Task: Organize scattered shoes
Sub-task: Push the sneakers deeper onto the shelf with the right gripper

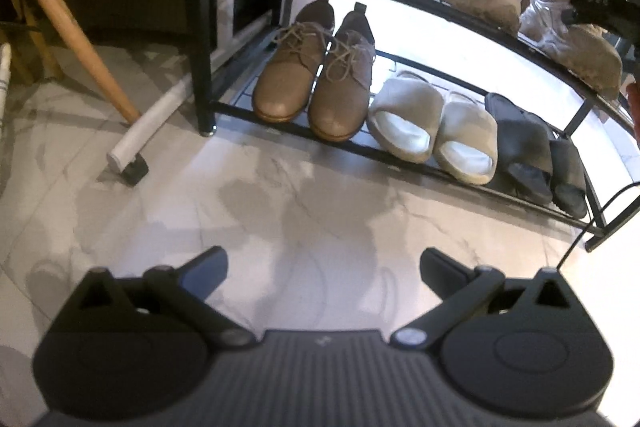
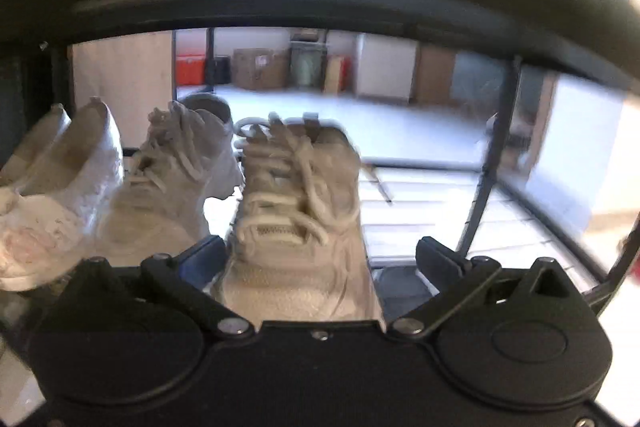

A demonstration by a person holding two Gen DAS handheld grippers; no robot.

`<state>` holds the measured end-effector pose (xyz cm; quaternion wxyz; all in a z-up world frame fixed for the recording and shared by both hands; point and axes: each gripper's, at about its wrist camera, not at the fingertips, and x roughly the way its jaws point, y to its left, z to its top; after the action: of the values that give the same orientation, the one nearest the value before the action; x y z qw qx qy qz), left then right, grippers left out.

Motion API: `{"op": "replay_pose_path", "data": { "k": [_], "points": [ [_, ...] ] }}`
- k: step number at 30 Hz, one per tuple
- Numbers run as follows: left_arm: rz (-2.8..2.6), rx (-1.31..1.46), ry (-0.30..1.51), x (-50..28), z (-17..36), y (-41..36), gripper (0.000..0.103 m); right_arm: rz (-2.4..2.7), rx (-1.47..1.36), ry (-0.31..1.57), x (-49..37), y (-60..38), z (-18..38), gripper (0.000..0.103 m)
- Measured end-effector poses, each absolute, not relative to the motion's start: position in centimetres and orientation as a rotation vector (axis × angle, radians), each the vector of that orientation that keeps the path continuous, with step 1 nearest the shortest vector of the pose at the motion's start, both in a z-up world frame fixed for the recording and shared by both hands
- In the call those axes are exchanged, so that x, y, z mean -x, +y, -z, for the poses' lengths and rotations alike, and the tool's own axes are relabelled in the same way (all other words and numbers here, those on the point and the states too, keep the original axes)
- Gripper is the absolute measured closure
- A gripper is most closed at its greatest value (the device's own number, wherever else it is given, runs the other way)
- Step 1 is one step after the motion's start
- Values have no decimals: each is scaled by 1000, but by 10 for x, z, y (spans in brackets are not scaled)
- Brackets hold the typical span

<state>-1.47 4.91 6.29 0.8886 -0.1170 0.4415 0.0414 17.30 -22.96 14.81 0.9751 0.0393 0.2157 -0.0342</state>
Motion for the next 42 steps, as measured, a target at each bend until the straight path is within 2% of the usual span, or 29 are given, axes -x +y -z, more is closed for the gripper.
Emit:
{"op": "replay_pose_path", "data": {
  "k": [1,2,11,17,18,21,23,26,27,28,32,36,42],
  "points": [
    [-87,239,923,14,-62,49,1,58,-89,440,-176,-231,-148,17],
    [-88,234,926,14,-61,48,1,23,-97,454,-183,-231,-147,20],
    [-83,224,936,12,-58,46,1,8,-7,370,-178,-222,-142,29],
    [-84,230,941,11,-58,47,1,-7,-31,308,-157,-222,-137,29],
    [-83,230,942,11,-58,47,1,-12,-25,266,-153,-220,-139,32],
    [-80,227,945,11,-57,45,1,-37,-10,159,-148,-219,-149,53],
    [-79,227,949,10,-56,45,1,-57,-63,223,-167,-225,-157,53],
    [-84,231,957,10,-56,46,1,-28,-77,326,-188,-227,-165,37],
    [-86,242,958,10,-56,48,1,-1,-66,350,-190,-225,-169,18],
    [-88,257,960,9,-56,50,1,2,-62,354,-189,-225,-171,6],
    [-71,258,963,10,-56,48,1,18,12,416,-198,-225,-172,9],
    [-68,257,966,9,-56,48,1,-25,-47,536,-214,-233,-177,9],
    [-68,260,967,9,-56,48,1,-25,-70,643,-224,-230,-182,4]
  ]
}}
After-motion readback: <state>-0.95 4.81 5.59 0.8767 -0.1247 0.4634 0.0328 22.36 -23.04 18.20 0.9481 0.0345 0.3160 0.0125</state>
